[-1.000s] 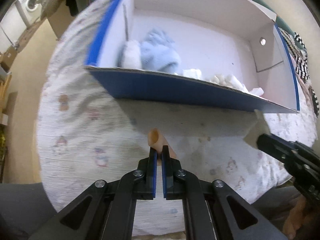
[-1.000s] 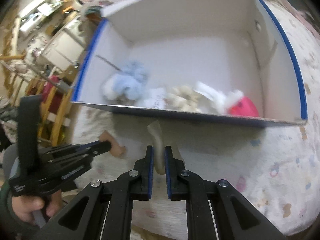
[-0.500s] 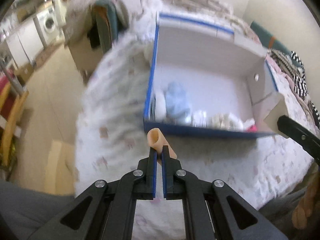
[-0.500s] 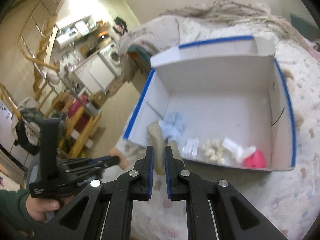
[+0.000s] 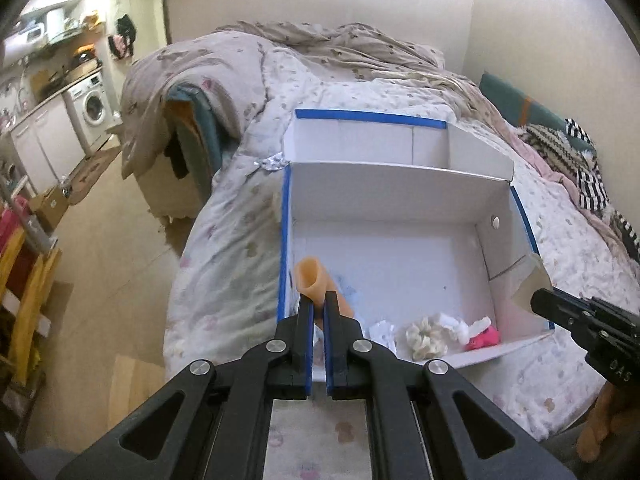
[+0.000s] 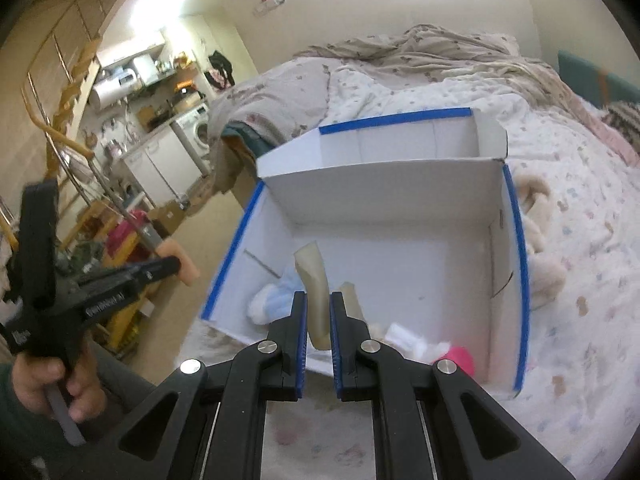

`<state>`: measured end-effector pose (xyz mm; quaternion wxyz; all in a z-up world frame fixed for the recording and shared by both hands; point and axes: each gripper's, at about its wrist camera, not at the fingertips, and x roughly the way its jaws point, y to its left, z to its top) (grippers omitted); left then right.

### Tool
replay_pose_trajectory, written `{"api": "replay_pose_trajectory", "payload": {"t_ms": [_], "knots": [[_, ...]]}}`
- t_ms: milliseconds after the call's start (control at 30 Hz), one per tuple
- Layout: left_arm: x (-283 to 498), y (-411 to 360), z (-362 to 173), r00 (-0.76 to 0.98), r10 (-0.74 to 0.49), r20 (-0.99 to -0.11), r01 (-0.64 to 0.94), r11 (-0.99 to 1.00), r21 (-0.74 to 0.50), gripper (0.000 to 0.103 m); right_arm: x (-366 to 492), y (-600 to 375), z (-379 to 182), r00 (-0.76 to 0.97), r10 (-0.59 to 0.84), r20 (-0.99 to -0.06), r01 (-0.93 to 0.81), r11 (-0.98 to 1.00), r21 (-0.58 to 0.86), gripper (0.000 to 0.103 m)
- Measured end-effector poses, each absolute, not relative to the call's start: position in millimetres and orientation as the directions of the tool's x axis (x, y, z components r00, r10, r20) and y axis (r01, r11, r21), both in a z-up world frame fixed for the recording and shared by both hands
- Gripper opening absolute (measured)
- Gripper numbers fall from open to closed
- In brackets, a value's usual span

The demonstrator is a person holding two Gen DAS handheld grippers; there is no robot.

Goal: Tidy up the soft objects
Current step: 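Carry the orange cylinder and the beige item up and into the box, then open both tools to drop the orange cylinder and beige item in the box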

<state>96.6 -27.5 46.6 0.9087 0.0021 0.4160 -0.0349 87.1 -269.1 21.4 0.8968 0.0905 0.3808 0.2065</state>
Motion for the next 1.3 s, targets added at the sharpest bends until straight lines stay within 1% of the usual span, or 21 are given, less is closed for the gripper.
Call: {"api": "replay_pose_trajectory", "payload": {"t_ms": [133,467,633,733,833,933,1033,1200,1300], "knots": [[115.2,-39.0,44.7,0.655,-0.052,-0.754,0.097,0.995,0.016,0.004,105.8,-275.8,13.8,0.618,0.421,-0.664,-0.280,0.907,0.314,0.012],[152.4,-59.1,15.3,0.610,-0.053,-0.791,0.118,0.993,0.024,0.004,141.1,-280.0,-13.0,0.574,0.373,-0.729,-0.198,0.927,0.319,0.012],[159.7,-67.2,-8.9,0.598,-0.044,-0.800,0.123,0.992,0.037,0.004,146.1,-275.9,-30.9,0.530,0.350,-0.773,-0.160,0.936,0.314,0.012],[162.2,-69.9,-21.5,0.584,-0.051,-0.810,0.121,0.992,0.025,0.004,147.9,-275.8,-41.2,0.505,0.340,-0.793,-0.139,0.939,0.314,0.012],[160.0,-78.1,-26.7,0.590,-0.053,-0.805,0.154,0.987,0.048,0.005,148.2,-277.0,-49.5,0.485,0.330,-0.810,-0.121,0.942,0.311,0.012],[159.3,-85.5,-28.4,0.602,-0.055,-0.797,0.178,0.982,0.066,0.005,149.2,-277.8,-53.9,0.472,0.327,-0.818,-0.109,0.943,0.314,0.012],[160.4,-86.6,-31.6,0.597,-0.028,-0.802,0.160,0.984,0.085,0.006,149.7,-278.9,-55.6,0.469,0.325,-0.821,-0.101,0.943,0.316,0.012],[162.1,-85.4,-37.3,0.576,-0.023,-0.817,0.146,0.986,0.076,0.006,151.4,-277.7,-58.2,0.461,0.320,-0.828,-0.096,0.945,0.312,0.012],[163.2,-82.4,-39.3,0.572,-0.015,-0.820,0.130,0.989,0.073,0.009,151.2,-278.0,-59.3,0.457,0.319,-0.830,-0.091,0.945,0.314,0.013]]}}
